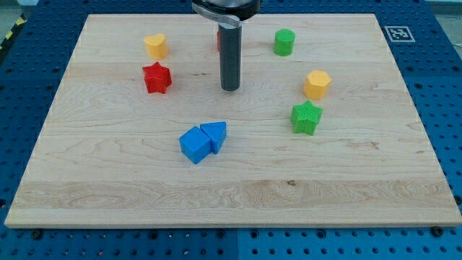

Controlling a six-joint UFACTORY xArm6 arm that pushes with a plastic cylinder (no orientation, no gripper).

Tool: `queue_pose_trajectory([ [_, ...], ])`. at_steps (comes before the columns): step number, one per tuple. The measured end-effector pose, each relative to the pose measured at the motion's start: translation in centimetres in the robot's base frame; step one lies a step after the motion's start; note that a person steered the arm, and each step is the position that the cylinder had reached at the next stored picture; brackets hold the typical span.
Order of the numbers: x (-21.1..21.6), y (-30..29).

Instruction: Move the red circle into the red star

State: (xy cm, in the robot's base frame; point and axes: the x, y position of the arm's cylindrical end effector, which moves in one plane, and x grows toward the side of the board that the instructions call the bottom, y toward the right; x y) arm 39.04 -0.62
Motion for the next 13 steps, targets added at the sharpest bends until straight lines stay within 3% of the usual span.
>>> queue_pose_trajectory([
  [2,-1.2,-2.9],
  [5,-12.7,-3.9],
  [6,-16.1,-1.9],
  [8,-15.0,1.6],
  [11,-6.2,0.7],
  [13,-7.1,0.0],
])
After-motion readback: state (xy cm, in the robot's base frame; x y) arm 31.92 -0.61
